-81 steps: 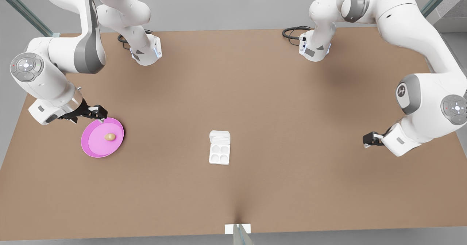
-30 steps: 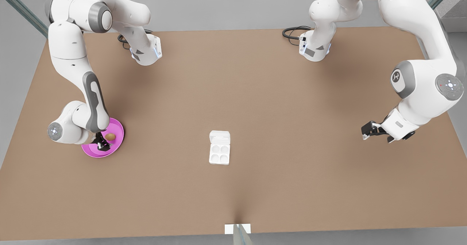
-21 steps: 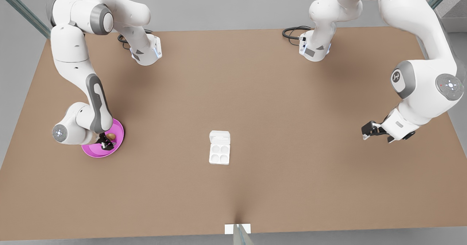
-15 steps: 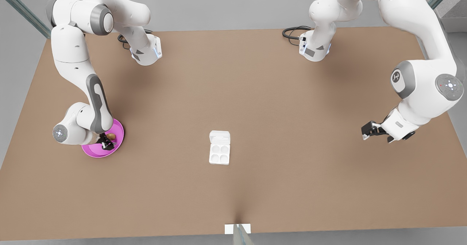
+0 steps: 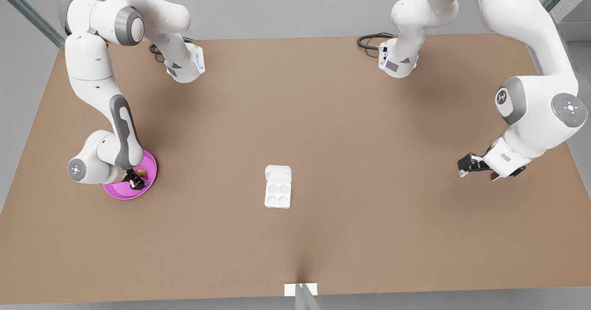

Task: Pack egg into the box and close the box lid

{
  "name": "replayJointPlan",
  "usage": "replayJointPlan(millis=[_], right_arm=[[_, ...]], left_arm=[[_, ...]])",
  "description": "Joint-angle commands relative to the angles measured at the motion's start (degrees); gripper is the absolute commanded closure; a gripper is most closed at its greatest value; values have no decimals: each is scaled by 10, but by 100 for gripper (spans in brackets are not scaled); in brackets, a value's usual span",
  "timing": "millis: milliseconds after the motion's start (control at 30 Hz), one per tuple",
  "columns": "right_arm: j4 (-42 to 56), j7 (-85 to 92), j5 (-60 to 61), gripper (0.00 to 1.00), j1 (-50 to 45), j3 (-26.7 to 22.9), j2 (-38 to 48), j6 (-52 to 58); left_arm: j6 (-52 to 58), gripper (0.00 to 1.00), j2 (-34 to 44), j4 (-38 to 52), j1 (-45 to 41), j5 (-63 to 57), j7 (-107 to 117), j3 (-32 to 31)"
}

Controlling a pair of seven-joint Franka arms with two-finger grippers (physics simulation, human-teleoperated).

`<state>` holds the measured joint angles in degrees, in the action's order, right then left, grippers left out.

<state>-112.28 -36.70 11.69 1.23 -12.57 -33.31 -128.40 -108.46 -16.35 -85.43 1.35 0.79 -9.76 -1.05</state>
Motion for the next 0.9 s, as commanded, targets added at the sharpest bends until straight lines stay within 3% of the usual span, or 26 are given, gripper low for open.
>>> replayJointPlan(millis=[0,200,867], right_arm=[[0,1,0,10,1,0,0,0],[1,3,0,19,1,0,-1,1],[22,-6,23,18,11,0,-1,30]], left_arm=[[0,0,0,0,0,0,0,0],[0,0,0,0,0,0,0,0],[0,0,0,0,-1,-1,0,-1]])
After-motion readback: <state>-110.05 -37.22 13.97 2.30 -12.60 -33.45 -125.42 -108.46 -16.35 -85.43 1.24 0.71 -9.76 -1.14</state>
